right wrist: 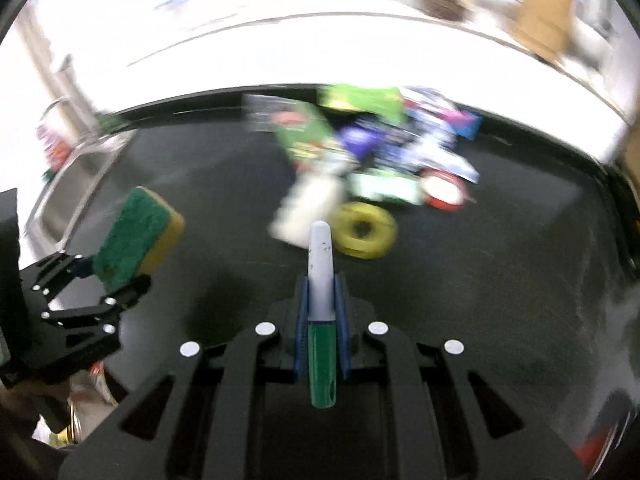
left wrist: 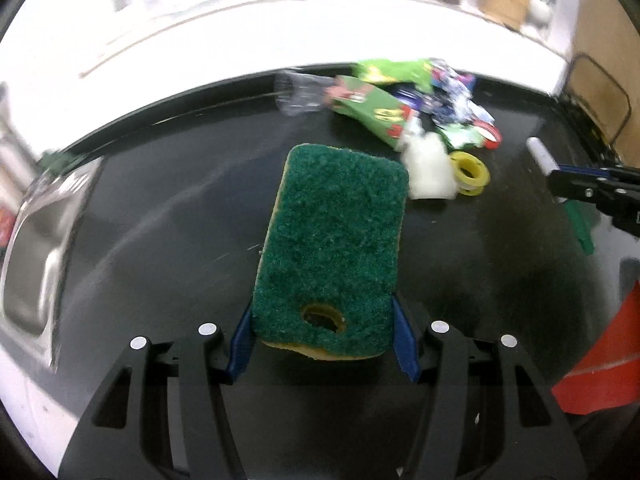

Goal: Collect trash
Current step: 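Carry sponge and marker to the black bin and open both tools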

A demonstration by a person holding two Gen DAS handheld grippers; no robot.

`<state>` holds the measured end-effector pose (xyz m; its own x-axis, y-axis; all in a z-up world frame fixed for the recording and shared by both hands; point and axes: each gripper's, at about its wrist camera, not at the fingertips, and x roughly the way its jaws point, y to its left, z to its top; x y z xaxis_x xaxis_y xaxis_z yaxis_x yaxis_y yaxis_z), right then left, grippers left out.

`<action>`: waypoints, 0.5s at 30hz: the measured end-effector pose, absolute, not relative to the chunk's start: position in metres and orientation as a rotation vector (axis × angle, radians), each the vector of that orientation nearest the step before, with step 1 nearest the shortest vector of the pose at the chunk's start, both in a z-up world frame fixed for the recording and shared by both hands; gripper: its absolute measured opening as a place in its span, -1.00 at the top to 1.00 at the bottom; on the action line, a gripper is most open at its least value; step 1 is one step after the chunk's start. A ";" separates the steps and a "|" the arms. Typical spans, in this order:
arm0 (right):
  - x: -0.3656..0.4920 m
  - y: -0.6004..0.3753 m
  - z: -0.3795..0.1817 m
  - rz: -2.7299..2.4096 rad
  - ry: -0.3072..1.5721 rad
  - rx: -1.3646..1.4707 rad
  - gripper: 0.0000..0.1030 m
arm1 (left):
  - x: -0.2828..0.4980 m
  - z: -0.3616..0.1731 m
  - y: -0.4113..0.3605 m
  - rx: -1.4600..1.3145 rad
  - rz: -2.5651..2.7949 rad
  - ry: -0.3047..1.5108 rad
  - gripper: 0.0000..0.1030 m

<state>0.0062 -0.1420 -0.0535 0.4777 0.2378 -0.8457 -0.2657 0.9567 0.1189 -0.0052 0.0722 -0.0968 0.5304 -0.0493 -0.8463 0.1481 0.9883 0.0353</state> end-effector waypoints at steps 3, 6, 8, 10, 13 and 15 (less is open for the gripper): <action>0.001 -0.079 -0.047 0.470 1.013 -0.073 0.73 | -0.037 -0.091 0.118 0.049 -0.011 0.985 -0.09; -0.011 -0.014 -0.044 0.638 1.010 -0.127 0.73 | -0.078 -0.094 0.163 -0.028 0.119 0.992 -0.09; -0.031 0.047 -0.046 0.804 1.018 -0.180 0.73 | -0.112 -0.103 0.196 -0.081 0.225 1.009 -0.09; -0.055 0.097 -0.049 0.947 1.044 -0.214 0.73 | -0.143 -0.116 0.223 -0.120 0.321 1.034 -0.09; -0.093 0.164 -0.063 1.142 1.111 -0.260 0.73 | -0.200 -0.148 0.269 -0.238 0.467 1.103 -0.09; -0.120 0.209 -0.078 1.248 1.165 -0.307 0.73 | -0.229 -0.165 0.290 -0.315 0.523 1.121 -0.09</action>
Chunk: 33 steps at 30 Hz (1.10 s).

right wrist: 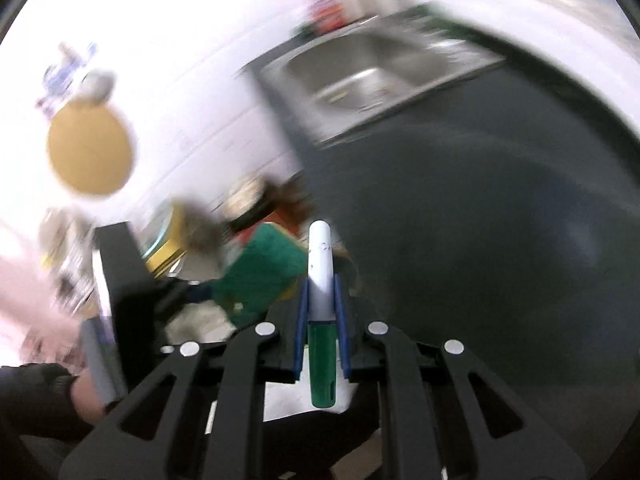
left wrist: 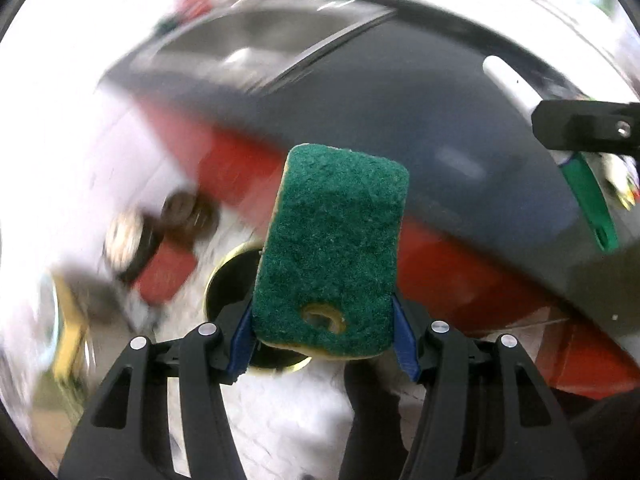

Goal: Collect trash
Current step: 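Carry sponge and marker to the black bin and open both tools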

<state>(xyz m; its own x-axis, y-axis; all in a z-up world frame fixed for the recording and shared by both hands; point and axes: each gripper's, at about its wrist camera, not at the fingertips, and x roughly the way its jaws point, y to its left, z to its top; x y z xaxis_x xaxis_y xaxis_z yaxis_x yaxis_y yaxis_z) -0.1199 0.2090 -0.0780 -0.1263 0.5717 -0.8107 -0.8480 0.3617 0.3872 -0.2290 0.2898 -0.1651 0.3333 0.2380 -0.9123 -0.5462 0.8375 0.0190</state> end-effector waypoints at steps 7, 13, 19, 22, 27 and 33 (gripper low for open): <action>-0.176 0.307 -0.135 1.332 1.344 -0.416 0.73 | -0.284 -0.227 0.345 -0.497 0.633 1.136 -0.09; -0.194 0.339 -0.155 1.314 1.363 -0.500 0.73 | -0.291 -0.248 0.368 -0.545 0.646 1.117 -0.11; -0.184 0.363 -0.164 1.294 1.371 -0.514 -0.28 | -0.298 -0.246 0.375 -0.515 0.719 1.107 -0.62; -0.176 0.359 -0.156 1.284 1.353 -0.491 -0.29 | -0.302 -0.244 0.380 -0.535 0.714 1.105 -0.62; -0.146 0.310 -0.126 1.224 1.341 -0.393 -0.42 | -0.302 -0.227 0.373 -0.503 0.702 1.117 -0.66; -0.094 0.199 -0.081 1.005 1.223 -0.300 -0.63 | -0.252 -0.176 0.331 -0.395 0.568 1.090 -0.82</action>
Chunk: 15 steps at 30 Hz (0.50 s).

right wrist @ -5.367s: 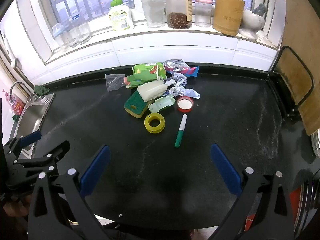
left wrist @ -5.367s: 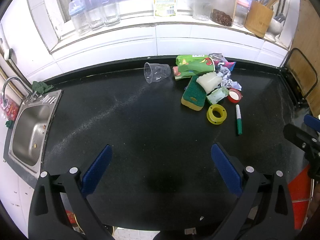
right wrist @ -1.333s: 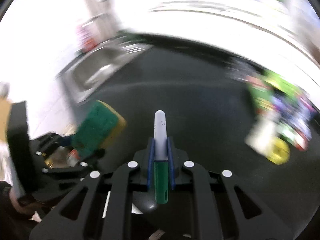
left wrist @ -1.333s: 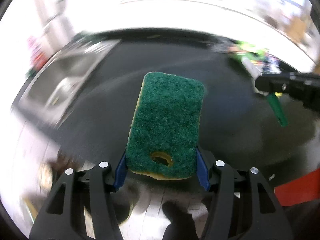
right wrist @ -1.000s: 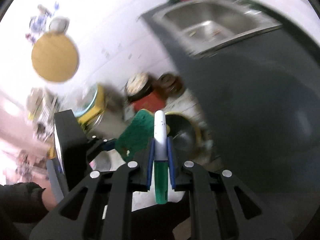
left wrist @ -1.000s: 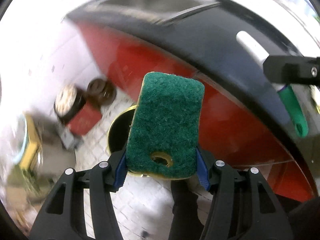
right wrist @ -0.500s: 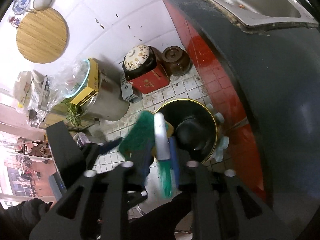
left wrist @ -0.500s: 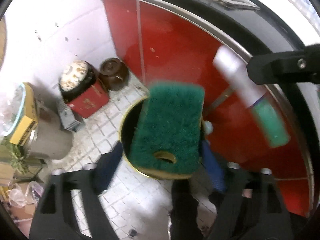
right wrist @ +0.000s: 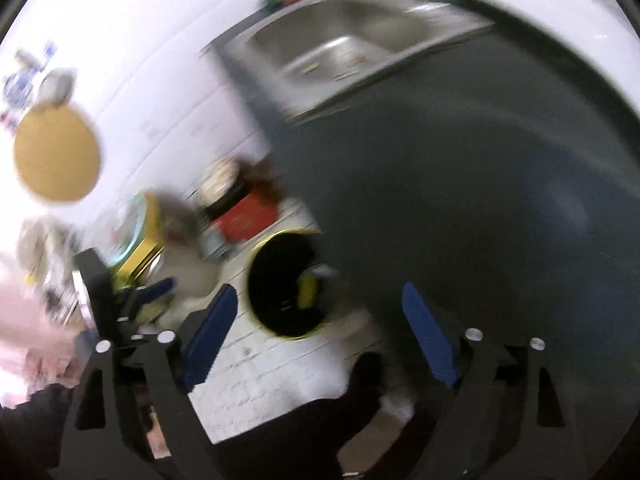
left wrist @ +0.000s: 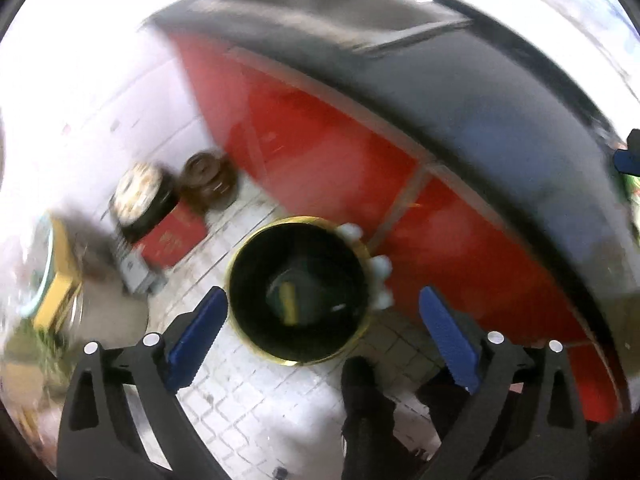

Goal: Collect trash
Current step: 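Carry sponge and marker to the black bin and open both tools, then grasp the white foam block with the left tool while the right tool grasps the red-rimmed cap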

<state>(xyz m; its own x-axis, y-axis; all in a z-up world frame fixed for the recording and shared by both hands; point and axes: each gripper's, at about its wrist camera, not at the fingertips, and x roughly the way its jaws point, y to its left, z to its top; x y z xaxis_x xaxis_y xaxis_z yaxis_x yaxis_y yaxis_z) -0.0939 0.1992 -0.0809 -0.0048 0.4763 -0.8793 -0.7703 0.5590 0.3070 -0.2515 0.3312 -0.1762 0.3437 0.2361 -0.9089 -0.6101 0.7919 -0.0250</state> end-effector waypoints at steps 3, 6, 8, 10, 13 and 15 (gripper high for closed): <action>-0.055 0.115 -0.052 0.814 1.136 -0.217 -0.68 | -0.193 -0.147 0.289 -0.267 0.409 1.061 -0.87; -0.028 0.037 -0.032 0.643 1.067 -0.160 -0.69 | -0.135 -0.125 0.245 -0.164 0.271 1.031 -0.86; -0.013 -0.013 -0.023 0.547 1.035 -0.122 -0.69 | -0.089 -0.108 0.206 -0.118 0.172 1.008 -0.86; -0.002 -0.062 -0.018 0.456 1.002 -0.079 -0.69 | -0.052 -0.093 0.169 -0.111 0.078 0.984 -0.87; 0.010 -0.129 -0.014 0.328 0.968 -0.026 -0.69 | -0.007 -0.082 0.114 -0.085 -0.030 0.971 -0.86; 0.015 -0.167 -0.013 0.268 0.952 0.011 -0.69 | 0.015 -0.074 0.080 -0.048 -0.085 0.968 -0.87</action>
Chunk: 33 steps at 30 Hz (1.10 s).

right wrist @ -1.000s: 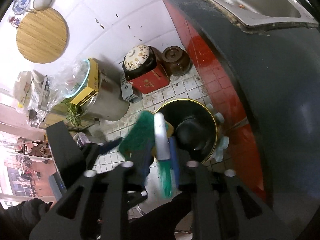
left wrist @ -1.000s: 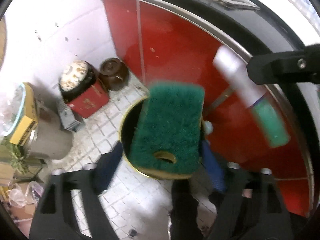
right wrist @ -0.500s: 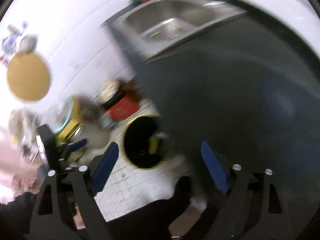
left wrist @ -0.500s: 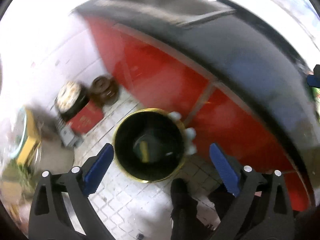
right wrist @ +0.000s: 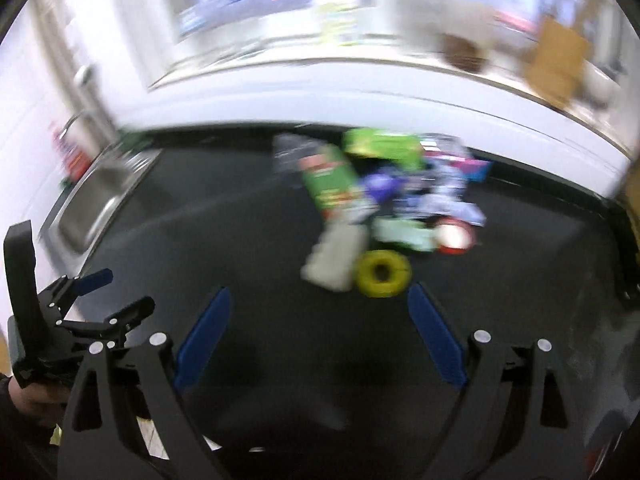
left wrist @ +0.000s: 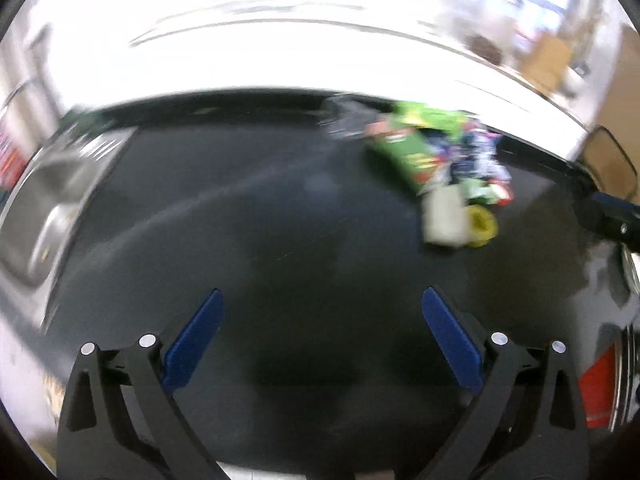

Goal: Collect trash
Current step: 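Grasp the white foam block with the left tool while the right tool grasps the red-rimmed cap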

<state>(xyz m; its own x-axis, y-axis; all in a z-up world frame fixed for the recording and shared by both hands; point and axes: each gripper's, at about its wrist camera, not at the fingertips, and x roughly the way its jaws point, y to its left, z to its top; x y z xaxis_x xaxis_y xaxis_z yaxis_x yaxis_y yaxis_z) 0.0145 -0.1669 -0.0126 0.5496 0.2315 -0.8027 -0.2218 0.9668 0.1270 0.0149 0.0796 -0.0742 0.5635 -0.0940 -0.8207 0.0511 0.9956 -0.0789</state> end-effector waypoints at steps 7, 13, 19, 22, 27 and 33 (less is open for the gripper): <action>0.025 -0.230 -0.030 0.187 0.953 0.045 -0.69 | 0.062 -0.083 -0.006 0.100 -0.177 0.996 -0.87; 0.057 -0.262 -0.054 0.174 0.993 0.050 -0.69 | 0.085 -0.110 -0.027 0.118 -0.172 1.046 -0.86; 0.106 -0.277 -0.099 0.170 1.052 0.021 -0.69 | 0.112 -0.150 -0.048 0.156 -0.170 1.076 -0.86; 0.131 -0.279 -0.129 0.184 1.087 -0.020 -0.69 | 0.125 -0.171 -0.058 0.182 -0.178 1.095 -0.86; 0.165 -0.280 -0.168 0.199 1.131 -0.100 -0.58 | 0.141 -0.187 -0.062 0.180 -0.184 1.105 -0.84; 0.183 -0.270 -0.177 0.261 1.093 -0.150 -0.47 | 0.158 -0.187 -0.062 0.138 -0.179 1.093 -0.64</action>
